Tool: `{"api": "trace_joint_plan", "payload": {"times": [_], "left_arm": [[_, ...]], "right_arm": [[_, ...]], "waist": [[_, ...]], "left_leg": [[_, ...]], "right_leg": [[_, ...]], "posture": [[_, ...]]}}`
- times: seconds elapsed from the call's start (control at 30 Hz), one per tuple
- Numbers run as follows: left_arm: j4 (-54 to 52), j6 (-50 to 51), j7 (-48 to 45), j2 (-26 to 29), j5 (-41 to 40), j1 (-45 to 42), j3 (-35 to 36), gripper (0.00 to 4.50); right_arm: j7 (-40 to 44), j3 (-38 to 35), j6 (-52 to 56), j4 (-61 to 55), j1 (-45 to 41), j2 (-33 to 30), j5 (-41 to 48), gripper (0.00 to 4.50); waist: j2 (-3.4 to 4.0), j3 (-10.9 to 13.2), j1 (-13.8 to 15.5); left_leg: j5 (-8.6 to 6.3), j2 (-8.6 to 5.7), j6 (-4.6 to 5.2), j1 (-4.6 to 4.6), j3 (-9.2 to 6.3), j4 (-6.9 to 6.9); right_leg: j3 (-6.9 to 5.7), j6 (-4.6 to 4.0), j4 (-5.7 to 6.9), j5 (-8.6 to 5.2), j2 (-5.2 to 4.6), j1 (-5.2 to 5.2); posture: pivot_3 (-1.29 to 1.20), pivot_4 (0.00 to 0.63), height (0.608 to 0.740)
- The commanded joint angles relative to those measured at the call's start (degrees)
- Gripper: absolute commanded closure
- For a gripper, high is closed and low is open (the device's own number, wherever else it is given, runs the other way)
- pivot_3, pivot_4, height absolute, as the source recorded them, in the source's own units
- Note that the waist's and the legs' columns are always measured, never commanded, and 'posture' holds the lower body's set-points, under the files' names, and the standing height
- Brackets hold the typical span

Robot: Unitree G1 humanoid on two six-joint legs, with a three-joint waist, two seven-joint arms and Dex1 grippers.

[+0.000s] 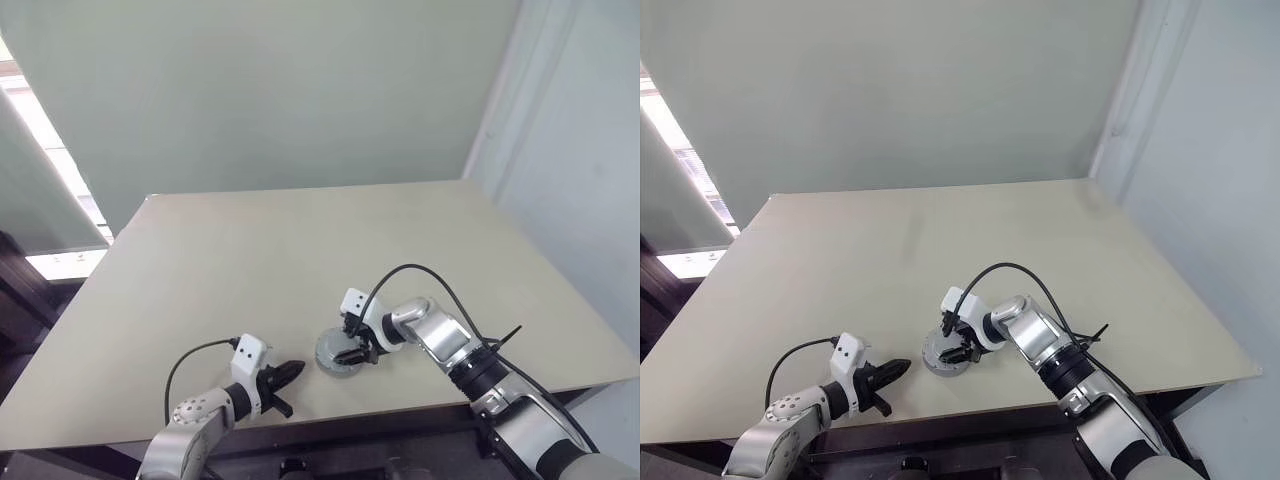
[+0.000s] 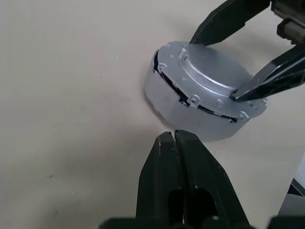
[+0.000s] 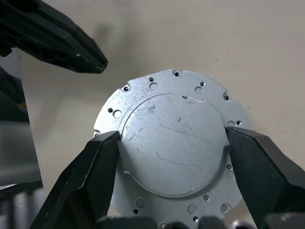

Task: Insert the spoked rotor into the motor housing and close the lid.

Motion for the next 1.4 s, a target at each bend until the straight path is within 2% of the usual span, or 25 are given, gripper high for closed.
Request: {"api": "trace_joint_plan", "payload": {"times": [0.03,0.57,1.1,1.4], "left_arm": [[-0.3,-1.55,-0.68,0.07,0.25,-0.66,-0.16,4.5],[0.86,-2.39,-0.7,-0.62,0.92,-1.01,-0.71,4.5],[0.94,-2.55,-0.21,-1.23,1.02,-1.09,-0.94,4.5],[1.0,-2.59,0.0,-1.49,0.96,-0.98,-0.89,4.5]], "right_arm": [[-1.82,0.28,3.83,-0.79,0.26,-0.61,-0.88,1.18],[-2.66,-0.51,10.36,-4.91,-0.12,-0.59,2.3,1.18],[-14.06,-4.95,18.07,-8.5,-0.5,3.58,4.45,1.18],[-16.91,-2.6,19.28,-10.56,0.41,3.99,4.4,1.18]], "waist": [[0.0,0.0,0.0],[0.02,0.01,-0.01],[0.06,0.04,-0.02],[0.08,0.05,-0.02]], "left_leg": [[0.0,0.0,0.0,0.0,0.0,0.0],[-0.01,0.0,0.0,-0.03,-0.02,-0.05],[-0.01,0.0,0.0,-0.14,-0.04,-0.05],[-0.01,0.01,0.0,-0.23,-0.05,-0.06]], "right_leg": [[0.0,0.0,0.0,0.0,-0.01,0.0],[-0.02,0.01,-0.05,0.0,-0.01,-0.04],[-0.04,0.01,-0.06,0.0,-0.01,-0.13],[-0.04,0.01,-0.09,0.0,-0.01,-0.2]], "posture": [[0.0,0.0,0.74],[0.0,0.0,0.74],[0.0,0.0,0.74],[0.0,0.0,0.74]]}}
